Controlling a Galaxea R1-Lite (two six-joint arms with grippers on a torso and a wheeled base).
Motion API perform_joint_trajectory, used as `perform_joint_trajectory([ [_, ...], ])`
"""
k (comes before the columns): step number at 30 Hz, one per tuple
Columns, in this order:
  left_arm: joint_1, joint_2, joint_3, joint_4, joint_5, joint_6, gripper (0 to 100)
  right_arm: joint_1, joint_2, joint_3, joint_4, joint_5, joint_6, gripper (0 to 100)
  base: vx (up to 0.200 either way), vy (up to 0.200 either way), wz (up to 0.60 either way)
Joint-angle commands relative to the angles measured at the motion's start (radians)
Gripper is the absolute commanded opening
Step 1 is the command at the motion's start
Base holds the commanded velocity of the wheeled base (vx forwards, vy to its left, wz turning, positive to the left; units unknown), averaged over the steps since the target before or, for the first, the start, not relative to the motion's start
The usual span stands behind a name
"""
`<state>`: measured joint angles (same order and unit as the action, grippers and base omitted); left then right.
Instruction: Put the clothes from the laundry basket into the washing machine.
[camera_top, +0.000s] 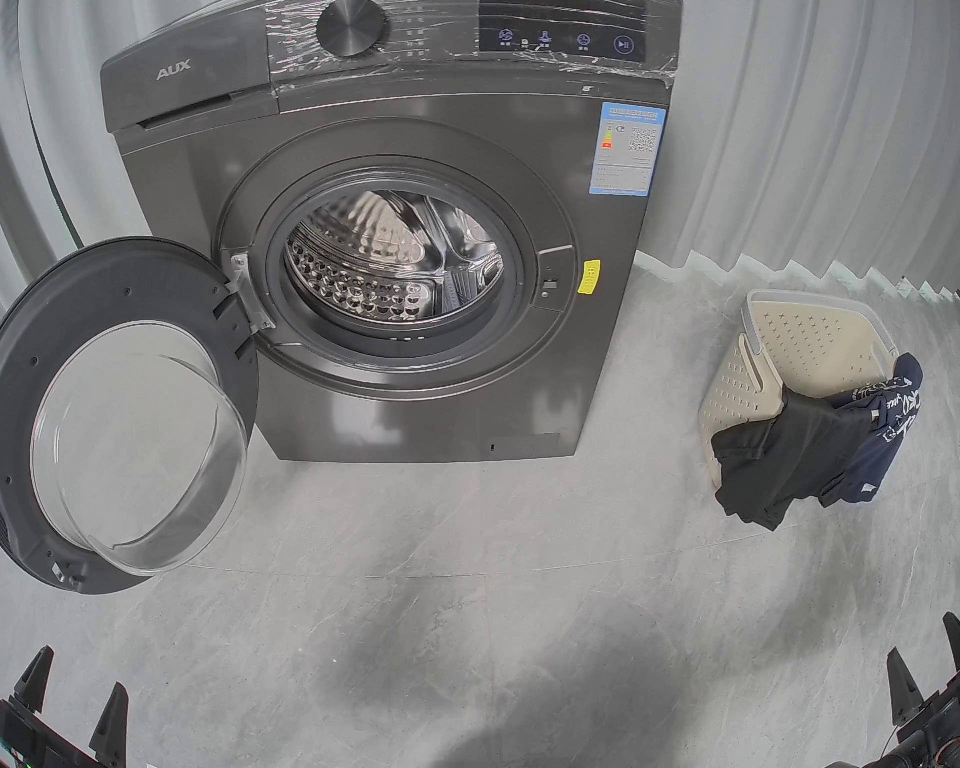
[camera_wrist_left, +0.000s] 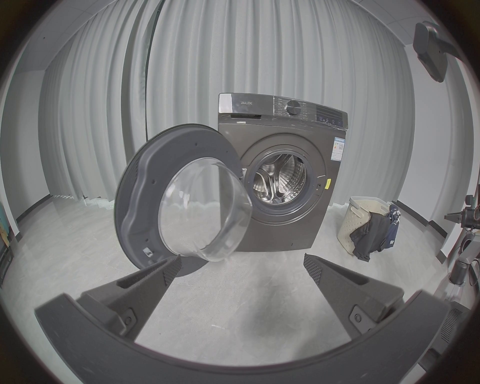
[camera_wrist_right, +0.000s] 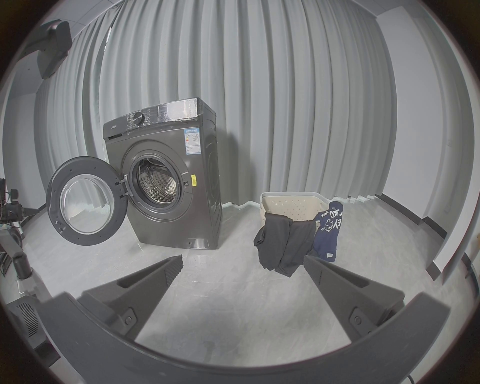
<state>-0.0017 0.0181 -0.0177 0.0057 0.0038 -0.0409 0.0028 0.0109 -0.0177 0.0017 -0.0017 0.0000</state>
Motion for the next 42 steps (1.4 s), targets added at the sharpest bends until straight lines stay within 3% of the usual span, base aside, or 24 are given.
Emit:
perform_joint_trajectory([
  [1,0.000,-0.012,0.015,0.000,0.001,-0.004,100,0.000,-0.011,0.015,0.000,0.000,0.000,100,0.000,-0.200,0.00],
  [17,0.000,-0.012,0.015,0.000,-0.001,0.003,100,0.000,-0.011,0.016,0.000,0.000,0.000,100,0.000,-0.200,0.00],
  [23,0.000,-0.012,0.015,0.000,-0.001,0.003,100,0.000,-0.011,0.016,0.000,0.000,0.002,100,0.000,0.000,0.00],
  [32,0.000,-0.012,0.015,0.000,-0.001,0.001,100,0.000,-0.011,0.015,0.000,0.000,0.000,100,0.200,0.000,0.00],
  [42,0.000,-0.010,0.015,0.000,-0.001,0.001,100,0.000,-0.011,0.015,0.000,0.000,0.000,100,0.000,-0.080,0.00],
])
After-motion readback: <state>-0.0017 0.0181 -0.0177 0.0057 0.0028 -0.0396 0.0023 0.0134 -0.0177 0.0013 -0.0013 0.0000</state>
